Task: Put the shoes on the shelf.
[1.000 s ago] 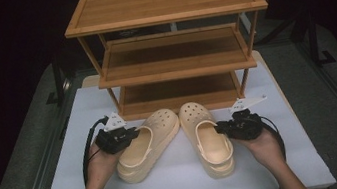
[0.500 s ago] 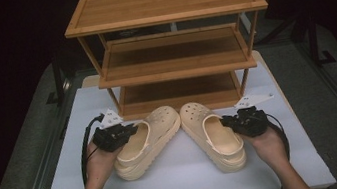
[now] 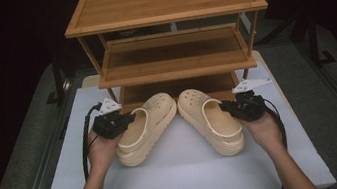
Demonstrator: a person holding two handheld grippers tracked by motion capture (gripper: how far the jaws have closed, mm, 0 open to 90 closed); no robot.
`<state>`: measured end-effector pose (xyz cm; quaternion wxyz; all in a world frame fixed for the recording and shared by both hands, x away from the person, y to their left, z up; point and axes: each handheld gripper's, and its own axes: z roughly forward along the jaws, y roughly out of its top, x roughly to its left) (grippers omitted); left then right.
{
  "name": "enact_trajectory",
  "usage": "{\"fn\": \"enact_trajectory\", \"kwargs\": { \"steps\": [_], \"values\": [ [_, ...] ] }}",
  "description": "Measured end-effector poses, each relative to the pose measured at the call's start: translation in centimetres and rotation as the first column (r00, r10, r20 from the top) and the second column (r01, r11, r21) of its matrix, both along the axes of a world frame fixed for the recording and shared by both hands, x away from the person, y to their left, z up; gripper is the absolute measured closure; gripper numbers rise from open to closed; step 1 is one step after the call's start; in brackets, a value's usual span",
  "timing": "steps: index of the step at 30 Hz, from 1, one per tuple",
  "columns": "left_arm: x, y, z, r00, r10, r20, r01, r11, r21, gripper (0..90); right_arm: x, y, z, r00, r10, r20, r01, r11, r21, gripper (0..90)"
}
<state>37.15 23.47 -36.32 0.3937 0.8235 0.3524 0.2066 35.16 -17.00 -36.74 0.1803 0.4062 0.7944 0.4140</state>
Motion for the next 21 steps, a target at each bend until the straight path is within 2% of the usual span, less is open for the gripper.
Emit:
{"fn": "enact_trajectory", "kwargs": {
  "steps": [3,7,11,13,18,21],
  "values": [
    [1.0,-0.5,-0.2,0.9998,0.019,0.005,-0.019,0.9998,-0.004,83.9,1.2,-0.1,-0.2,0.9996,-0.029,0.0,0.029,0.9996,0.006,84.6],
    [2.4,-1.3,-0.4,0.999,0.04,0.021,-0.04,0.9991,0.017,83.8,2.8,-0.1,-0.3,0.998,-0.063,0.003,0.063,0.998,0.01,84.6],
    [3.8,-1.9,-0.8,0.9969,0.07,0.035,-0.071,0.9973,0.02,83.8,4.1,-0.1,-0.4,0.9949,-0.099,0.018,0.099,0.995,0.016,84.6],
    [4.5,-2.3,-1.0,0.9953,0.083,0.05,-0.085,0.9962,0.023,83.8,4.7,0.0,-0.5,0.9936,-0.11,0.025,0.11,0.9937,0.022,84.6],
    [5.9,-2.9,-1.7,0.9923,0.11,0.057,-0.112,0.9931,0.034,83.8,6.0,0.5,-0.8,0.9907,-0.133,0.03,0.132,0.9908,0.031,84.6],
    [6.4,-3.2,-1.9,0.9891,0.129,0.071,-0.132,0.9908,0.033,83.8,6.7,0.8,-1.1,0.9886,-0.145,0.039,0.144,0.9893,0.021,84.6]
  ]
}}
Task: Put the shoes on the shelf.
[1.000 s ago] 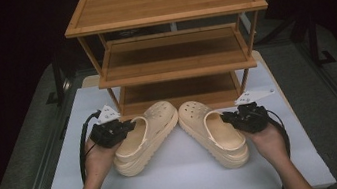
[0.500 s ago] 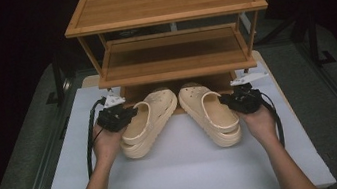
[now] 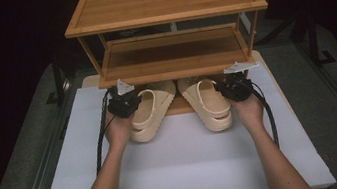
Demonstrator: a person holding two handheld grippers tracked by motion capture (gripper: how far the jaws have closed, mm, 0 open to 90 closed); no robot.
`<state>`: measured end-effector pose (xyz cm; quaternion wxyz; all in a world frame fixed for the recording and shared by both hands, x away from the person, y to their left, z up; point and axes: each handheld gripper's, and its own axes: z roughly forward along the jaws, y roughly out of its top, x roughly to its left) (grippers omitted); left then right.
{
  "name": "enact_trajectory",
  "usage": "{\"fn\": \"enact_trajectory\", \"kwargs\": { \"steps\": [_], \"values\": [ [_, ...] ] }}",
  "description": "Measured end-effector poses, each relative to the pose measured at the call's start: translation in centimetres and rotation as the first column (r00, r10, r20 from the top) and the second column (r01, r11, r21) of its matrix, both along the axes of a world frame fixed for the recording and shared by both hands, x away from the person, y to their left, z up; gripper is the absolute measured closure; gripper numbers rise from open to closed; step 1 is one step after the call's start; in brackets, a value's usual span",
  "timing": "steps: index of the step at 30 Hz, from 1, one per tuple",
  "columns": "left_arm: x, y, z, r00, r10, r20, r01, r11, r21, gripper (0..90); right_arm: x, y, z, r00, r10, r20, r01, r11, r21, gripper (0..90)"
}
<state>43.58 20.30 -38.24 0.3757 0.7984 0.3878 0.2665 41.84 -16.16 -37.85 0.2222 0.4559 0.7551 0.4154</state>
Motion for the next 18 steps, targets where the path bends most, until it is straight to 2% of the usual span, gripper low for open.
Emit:
{"fn": "enact_trajectory", "kwargs": {
  "steps": [6,13,18],
  "values": [
    [0.6,-0.5,-0.7,0.9997,0.023,0.013,-0.022,0.9996,-0.019,83.7,0.9,0.8,-0.9,0.9999,-0.015,0.002,0.015,0.9999,-0.008,84.6],
    [0.8,-1.4,-0.6,0.9987,0.034,0.037,-0.034,0.9994,-0.003,83.6,1.3,1.3,-1.5,0.9996,-0.026,0.006,0.026,0.9995,-0.018,84.5],
    [0.8,-1.7,-0.7,0.9999,0.001,0.012,-0.001,0.9998,-0.019,81.8,1.3,1.3,-1.5,0.9997,-0.023,-0.004,0.023,0.9995,-0.02,83.8]
  ]
}}
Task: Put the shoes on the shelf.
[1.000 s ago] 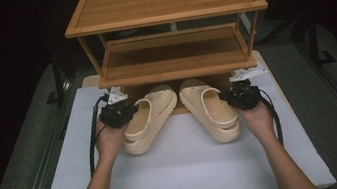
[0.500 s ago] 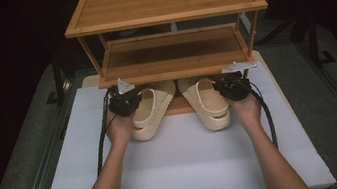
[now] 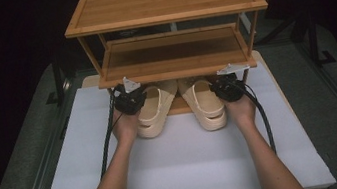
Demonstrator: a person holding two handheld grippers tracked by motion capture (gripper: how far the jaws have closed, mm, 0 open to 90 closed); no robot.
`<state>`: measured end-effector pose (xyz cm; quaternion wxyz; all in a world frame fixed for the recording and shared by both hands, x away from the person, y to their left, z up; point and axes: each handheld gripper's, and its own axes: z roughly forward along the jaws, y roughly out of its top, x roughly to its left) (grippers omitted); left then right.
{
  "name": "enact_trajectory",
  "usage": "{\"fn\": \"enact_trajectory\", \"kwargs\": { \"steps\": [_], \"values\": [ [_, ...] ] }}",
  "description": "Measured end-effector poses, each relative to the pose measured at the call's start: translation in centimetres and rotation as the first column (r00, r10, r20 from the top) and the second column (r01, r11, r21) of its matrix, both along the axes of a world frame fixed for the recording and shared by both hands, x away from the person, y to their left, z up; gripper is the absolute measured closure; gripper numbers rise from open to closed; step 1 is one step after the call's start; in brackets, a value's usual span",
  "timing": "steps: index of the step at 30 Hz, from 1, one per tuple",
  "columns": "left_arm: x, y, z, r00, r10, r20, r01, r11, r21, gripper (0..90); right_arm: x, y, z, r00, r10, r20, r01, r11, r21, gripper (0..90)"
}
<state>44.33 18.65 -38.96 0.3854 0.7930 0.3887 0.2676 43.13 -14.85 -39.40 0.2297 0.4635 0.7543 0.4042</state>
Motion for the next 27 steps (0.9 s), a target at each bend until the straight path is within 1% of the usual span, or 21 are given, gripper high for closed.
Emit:
{"fn": "enact_trajectory", "kwargs": {
  "steps": [3,5,7,8,9,10,11,13,15,18,20,21,22,24,25,27],
  "values": [
    [0.0,0.0,0.0,0.9999,-0.01,-0.007,0.01,0.9999,-0.007,79.8,0.0,-0.1,0.0,1.0,0.007,-0.002,-0.007,1.0,-0.007,82.7],
    [0.0,0.1,0.0,0.9997,-0.02,-0.016,0.02,0.9996,-0.019,75.9,-0.1,-0.1,0.0,0.9999,0.014,-0.005,-0.014,0.9999,-0.004,81.3],
    [0.0,0.1,0.1,0.9997,-0.02,-0.011,0.02,0.9994,-0.027,73.1,-0.1,-0.1,0.0,0.9999,0.015,-0.005,-0.015,0.9999,-0.004,79.3],
    [0.0,0.1,0.2,0.9995,-0.024,-0.019,0.023,0.9989,-0.041,69.7,-0.2,-0.2,0.0,0.9998,0.017,-0.003,-0.017,0.9999,0.002,78.0],
    [0.0,0.2,0.2,0.9994,-0.028,-0.022,0.027,0.9985,-0.047,65.8,-0.2,-0.3,0.1,0.9998,0.021,0.0,-0.021,0.9996,0.021,77.3],
    [-0.1,0.2,0.3,0.9992,-0.031,-0.026,0.03,0.9985,-0.045,63.3,-0.3,-0.4,0.2,0.9997,0.023,0.0,-0.023,0.9991,0.035,75.5],
    [-0.3,0.2,0.4,0.9991,-0.035,-0.025,0.034,0.9985,-0.042,60.8,-0.4,-0.5,0.2,0.9997,0.024,0.005,-0.024,0.9989,0.039,73.1],
    [-0.6,0.4,0.7,0.9984,-0.049,-0.029,0.047,0.9979,-0.045,56.9,-0.7,-0.6,0.4,0.9995,0.03,0.003,-0.03,0.9986,0.042,69.1],
    [-1.1,0.8,1.2,0.9976,-0.063,-0.029,0.061,0.9965,-0.057,52.9,-1.0,-0.8,0.7,0.9991,0.042,-0.003,-0.042,0.9982,0.043,66.5],
    [-2.0,1.5,2.2,0.9943,-0.099,-0.039,0.096,0.9917,-0.086,45.6,-1.8,-1.2,1.2,0.9986,0.053,-0.003,-0.053,0.9975,0.047,61.4],
    [-2.8,2.2,2.9,0.9916,-0.122,-0.041,0.119,0.9899,-0.076,45.0,-2.5,-1.5,1.6,0.9985,0.054,0.014,-0.054,0.9975,0.045,60.6],
    [-3.2,2.6,3.1,0.9912,-0.126,-0.039,0.123,0.9897,-0.073,45.1,-2.9,-1.7,1.8,0.9981,0.06,0.012,-0.061,0.997,0.048,60.6],
    [-3.7,3.0,3.3,0.9903,-0.135,-0.033,0.132,0.9881,-0.078,46.3,-3.3,-1.9,1.9,0.9977,0.066,0.013,-0.066,0.9968,0.044,60.7],
    [-4.7,4.0,3.7,0.9897,-0.14,-0.031,0.137,0.9872,-0.081,51.4,-4.1,-2.5,2.1,0.9972,0.074,0.007,-0.075,0.9961,0.048,61.3],
    [-5.1,4.5,3.8,0.9891,-0.143,-0.035,0.14,0.987,-0.079,53.2,-4.5,-2.8,2.1,0.9969,0.077,0.013,-0.078,0.9956,0.053,61.5],
    [-6.1,5.7,3.8,0.9896,-0.141,-0.031,0.138,0.9867,-0.087,61.8,-5.4,-3.4,2.2,0.9967,0.08,0.014,-0.081,0.9948,0.062,63.1]
  ]
}}
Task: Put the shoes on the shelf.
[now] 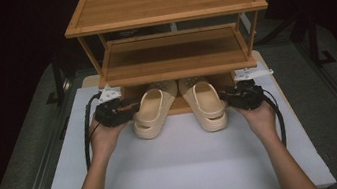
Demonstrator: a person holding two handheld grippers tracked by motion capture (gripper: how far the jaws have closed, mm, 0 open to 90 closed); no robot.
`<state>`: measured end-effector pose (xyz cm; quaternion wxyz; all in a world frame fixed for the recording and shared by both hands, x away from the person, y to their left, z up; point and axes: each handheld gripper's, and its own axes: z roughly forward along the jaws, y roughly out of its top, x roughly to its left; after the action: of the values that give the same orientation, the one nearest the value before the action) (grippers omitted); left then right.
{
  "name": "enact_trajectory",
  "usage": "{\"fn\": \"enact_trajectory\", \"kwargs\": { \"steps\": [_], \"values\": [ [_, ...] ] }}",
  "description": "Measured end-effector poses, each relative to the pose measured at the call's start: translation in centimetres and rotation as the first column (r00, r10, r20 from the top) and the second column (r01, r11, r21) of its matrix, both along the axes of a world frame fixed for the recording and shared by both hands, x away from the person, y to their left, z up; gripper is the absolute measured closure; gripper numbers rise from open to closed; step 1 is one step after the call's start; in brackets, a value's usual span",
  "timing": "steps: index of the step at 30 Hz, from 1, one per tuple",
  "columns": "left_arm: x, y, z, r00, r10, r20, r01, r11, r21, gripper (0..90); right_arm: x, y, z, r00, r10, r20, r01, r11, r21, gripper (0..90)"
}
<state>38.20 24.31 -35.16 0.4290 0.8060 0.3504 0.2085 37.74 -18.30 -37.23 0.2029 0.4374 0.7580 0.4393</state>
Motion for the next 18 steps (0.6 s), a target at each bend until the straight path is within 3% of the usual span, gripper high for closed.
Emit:
{"fn": "enact_trajectory", "kwargs": {
  "steps": [5,11,13,15,18],
  "values": [
    [-1.1,1.9,-1.3,0.9995,-0.001,-0.033,0.001,1.0,0.005,89.9,-1.6,-1.3,-0.5,0.9998,0.015,-0.015,-0.015,0.9999,0.003,77.4],
    [-0.8,2.9,-4.1,0.9964,0.044,-0.072,-0.043,0.9988,0.025,90.0,-2.1,-2.0,-2.3,0.9987,0.016,-0.047,-0.016,0.9999,0.003,89.4],
    [-0.6,2.9,-5.0,0.9951,0.039,-0.091,-0.038,0.9992,0.014,90.0,-2.0,-2.0,-3.2,0.9985,0.015,-0.053,-0.014,0.9999,0.008,89.6],
    [-0.2,2.5,-5.9,0.9932,0.036,-0.111,-0.033,0.9991,0.029,90.0,-1.8,-1.8,-4.0,0.9959,0.02,-0.088,-0.022,0.9996,-0.019,89.6],
    [0.1,1.9,-6.9,0.9896,0.014,-0.143,-0.011,0.9997,0.023,90.0,-1.4,-1.8,-4.8,0.9932,0.026,-0.113,-0.028,0.9995,-0.013,89.6]
  ]
}}
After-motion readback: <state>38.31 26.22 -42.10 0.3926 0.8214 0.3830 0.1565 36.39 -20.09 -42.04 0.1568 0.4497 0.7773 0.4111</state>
